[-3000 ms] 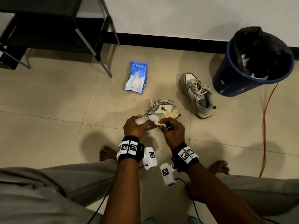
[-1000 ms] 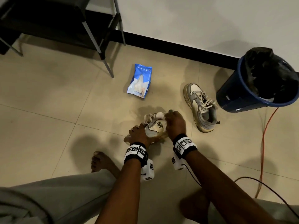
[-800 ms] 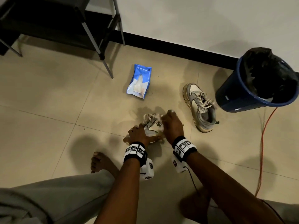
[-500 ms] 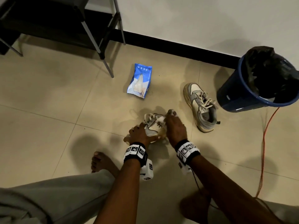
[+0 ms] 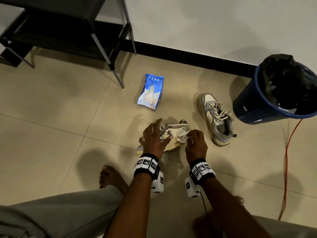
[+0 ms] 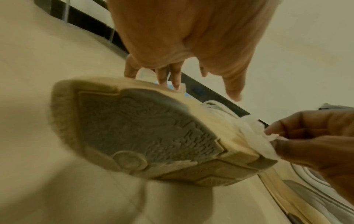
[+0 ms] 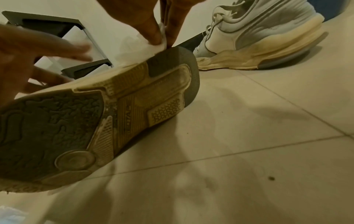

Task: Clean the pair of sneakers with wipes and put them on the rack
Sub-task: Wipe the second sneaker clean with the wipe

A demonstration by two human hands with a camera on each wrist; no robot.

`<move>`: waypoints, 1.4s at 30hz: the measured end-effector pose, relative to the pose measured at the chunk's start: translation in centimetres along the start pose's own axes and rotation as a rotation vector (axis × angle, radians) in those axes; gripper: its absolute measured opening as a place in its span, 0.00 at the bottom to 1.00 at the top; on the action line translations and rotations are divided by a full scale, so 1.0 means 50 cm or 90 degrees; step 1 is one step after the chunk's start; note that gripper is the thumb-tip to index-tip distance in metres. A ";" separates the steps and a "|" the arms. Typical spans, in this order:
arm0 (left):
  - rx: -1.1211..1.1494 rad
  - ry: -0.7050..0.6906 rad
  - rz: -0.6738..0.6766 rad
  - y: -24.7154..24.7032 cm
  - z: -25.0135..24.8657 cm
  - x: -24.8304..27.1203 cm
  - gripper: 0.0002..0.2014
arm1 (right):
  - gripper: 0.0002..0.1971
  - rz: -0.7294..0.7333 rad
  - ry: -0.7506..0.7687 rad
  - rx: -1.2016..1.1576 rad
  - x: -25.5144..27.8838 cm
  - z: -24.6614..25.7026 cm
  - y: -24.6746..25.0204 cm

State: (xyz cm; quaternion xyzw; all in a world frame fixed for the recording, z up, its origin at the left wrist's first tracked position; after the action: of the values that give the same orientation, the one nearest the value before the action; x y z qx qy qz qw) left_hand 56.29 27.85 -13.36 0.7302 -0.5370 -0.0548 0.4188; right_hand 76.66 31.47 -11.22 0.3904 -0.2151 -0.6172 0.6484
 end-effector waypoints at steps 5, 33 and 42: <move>-0.146 -0.079 0.051 -0.059 -0.086 -0.054 0.17 | 0.10 0.019 0.015 0.018 0.000 -0.003 0.002; -0.202 0.057 0.037 -0.055 0.034 0.025 0.38 | 0.12 0.148 0.070 -0.080 -0.028 0.096 -0.099; -0.120 0.030 0.037 -0.059 0.048 0.030 0.41 | 0.08 0.113 0.006 0.061 -0.066 0.008 -0.060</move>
State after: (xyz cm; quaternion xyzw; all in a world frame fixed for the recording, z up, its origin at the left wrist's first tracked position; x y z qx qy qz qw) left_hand 57.83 25.50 -16.35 0.6728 -0.5401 -0.0760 0.4998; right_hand 74.00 34.79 -12.61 0.4030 -0.2752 -0.5447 0.6820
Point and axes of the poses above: each hand's wrist, its own x-axis away from the middle knuckle, its own y-axis out of the back of the hand, z = x × y, the point moved 9 cm from there along -x, towards the middle knuckle, and after that the axes turned 10 degrees about y, right-handed, at the moved point
